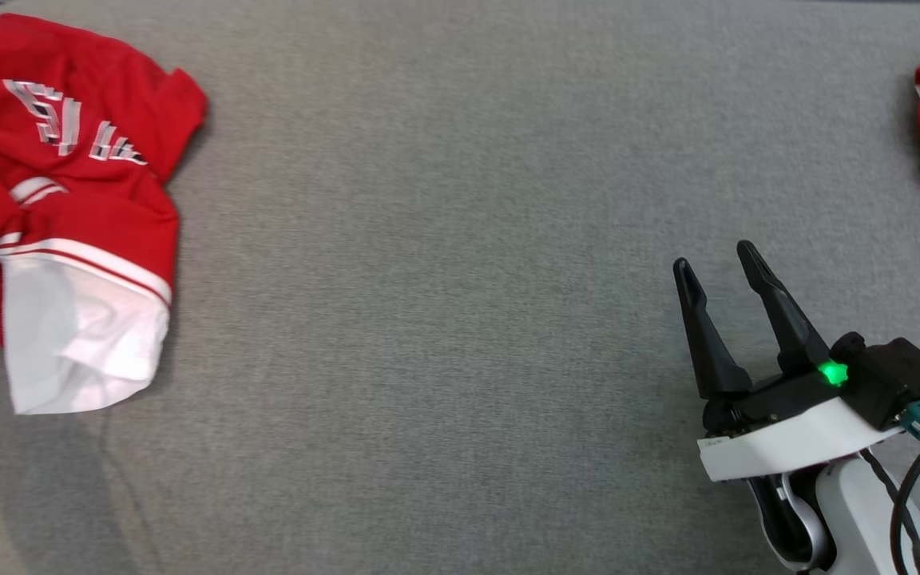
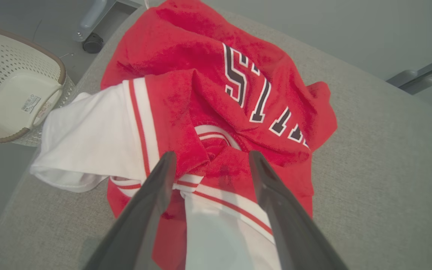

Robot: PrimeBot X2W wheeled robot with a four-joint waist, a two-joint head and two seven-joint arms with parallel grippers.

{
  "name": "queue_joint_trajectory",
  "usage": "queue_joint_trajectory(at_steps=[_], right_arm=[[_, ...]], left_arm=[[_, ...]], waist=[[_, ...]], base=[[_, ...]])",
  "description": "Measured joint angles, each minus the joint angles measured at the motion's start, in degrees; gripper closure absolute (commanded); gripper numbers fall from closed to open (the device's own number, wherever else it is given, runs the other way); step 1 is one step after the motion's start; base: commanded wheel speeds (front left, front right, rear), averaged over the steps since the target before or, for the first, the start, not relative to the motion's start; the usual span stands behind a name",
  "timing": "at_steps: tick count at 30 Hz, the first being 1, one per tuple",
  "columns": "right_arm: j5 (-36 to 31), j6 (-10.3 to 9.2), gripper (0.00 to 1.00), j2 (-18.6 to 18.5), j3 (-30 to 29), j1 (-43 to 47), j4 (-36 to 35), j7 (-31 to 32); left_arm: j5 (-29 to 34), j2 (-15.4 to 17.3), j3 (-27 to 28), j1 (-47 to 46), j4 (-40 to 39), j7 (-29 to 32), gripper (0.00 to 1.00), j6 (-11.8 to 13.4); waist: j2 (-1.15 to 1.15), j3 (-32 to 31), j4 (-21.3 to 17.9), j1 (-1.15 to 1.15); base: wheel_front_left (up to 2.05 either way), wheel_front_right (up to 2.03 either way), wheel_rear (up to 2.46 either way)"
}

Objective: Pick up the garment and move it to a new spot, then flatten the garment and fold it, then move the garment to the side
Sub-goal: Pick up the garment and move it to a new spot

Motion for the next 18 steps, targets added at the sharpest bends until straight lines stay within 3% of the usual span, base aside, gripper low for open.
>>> queue_joint_trajectory(at_steps=[6, 18], right_arm=[[-0.21, 0.00, 0.00, 0.58, 0.65, -2.40, -0.81, 0.01], [-0.41, 0.00, 0.00, 1.49, 0.73, -4.08, -1.45, 0.01]], left_arm=[[0.82, 4.57, -0.21, -4.47, 7.95, 4.94, 0.00, 2.15], [-0.89, 6.81, -0.48, -7.82, 12.73, 12.65, 0.00, 2.30]], waist=[[0.00, 4.54, -4.28, 0.00], [0.00, 10.42, -8.30, 0.00]], base=[[0.00, 0.00, 0.00], [0.00, 0.00, 0.00]])
